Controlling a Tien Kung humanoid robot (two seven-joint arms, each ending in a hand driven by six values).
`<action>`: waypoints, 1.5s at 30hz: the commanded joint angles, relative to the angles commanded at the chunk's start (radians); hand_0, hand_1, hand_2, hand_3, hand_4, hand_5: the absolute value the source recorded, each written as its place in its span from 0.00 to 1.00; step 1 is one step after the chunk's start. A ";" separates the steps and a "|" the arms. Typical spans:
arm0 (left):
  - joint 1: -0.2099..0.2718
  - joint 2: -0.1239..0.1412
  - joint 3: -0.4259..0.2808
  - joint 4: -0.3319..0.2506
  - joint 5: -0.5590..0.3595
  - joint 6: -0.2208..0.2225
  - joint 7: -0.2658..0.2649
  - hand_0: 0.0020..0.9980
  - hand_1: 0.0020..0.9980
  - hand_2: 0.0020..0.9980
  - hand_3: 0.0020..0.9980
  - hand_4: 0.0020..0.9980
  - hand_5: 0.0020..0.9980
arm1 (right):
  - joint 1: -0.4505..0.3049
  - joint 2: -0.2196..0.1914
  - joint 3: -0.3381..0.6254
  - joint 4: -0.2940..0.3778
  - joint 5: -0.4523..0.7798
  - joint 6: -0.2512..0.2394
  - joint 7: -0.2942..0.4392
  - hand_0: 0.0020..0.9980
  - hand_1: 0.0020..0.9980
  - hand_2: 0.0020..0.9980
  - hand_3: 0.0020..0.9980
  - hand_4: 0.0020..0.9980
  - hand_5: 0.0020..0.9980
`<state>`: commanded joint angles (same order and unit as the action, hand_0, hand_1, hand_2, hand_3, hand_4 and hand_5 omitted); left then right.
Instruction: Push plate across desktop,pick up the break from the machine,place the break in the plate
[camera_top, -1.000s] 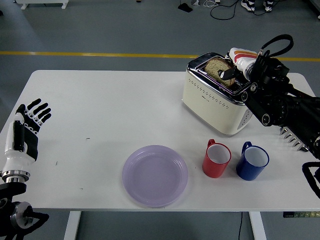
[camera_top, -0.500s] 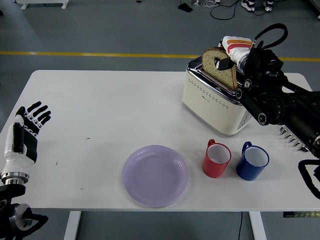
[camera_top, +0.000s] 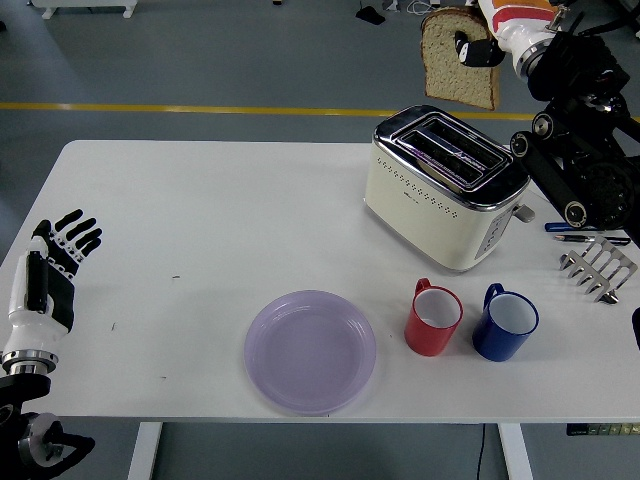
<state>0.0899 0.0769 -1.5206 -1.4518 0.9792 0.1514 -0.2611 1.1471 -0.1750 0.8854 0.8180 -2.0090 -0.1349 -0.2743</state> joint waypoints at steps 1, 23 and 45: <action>0.000 0.000 0.000 -0.001 0.000 0.000 -0.001 0.75 0.68 0.67 0.70 0.45 1.00 | -0.015 -0.016 0.010 0.033 0.031 0.006 -0.008 0.23 0.30 0.38 0.41 0.38 0.12; -0.001 -0.013 -0.030 0.006 0.004 -0.006 0.006 0.75 0.68 0.67 0.70 0.45 1.00 | -0.293 -0.150 -0.214 0.552 0.933 0.150 -0.053 0.27 0.30 0.37 0.40 0.39 0.06; -0.006 -0.020 -0.044 0.036 0.002 -0.009 0.010 0.75 0.68 0.68 0.70 0.46 1.00 | -0.307 0.017 -0.578 0.341 0.880 0.056 0.116 0.30 0.33 0.39 0.42 0.34 0.07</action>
<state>0.0837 0.0572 -1.5645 -1.4157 0.9814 0.1422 -0.2509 0.8396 -0.1584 0.3072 1.1590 -1.1293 -0.0789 -0.1584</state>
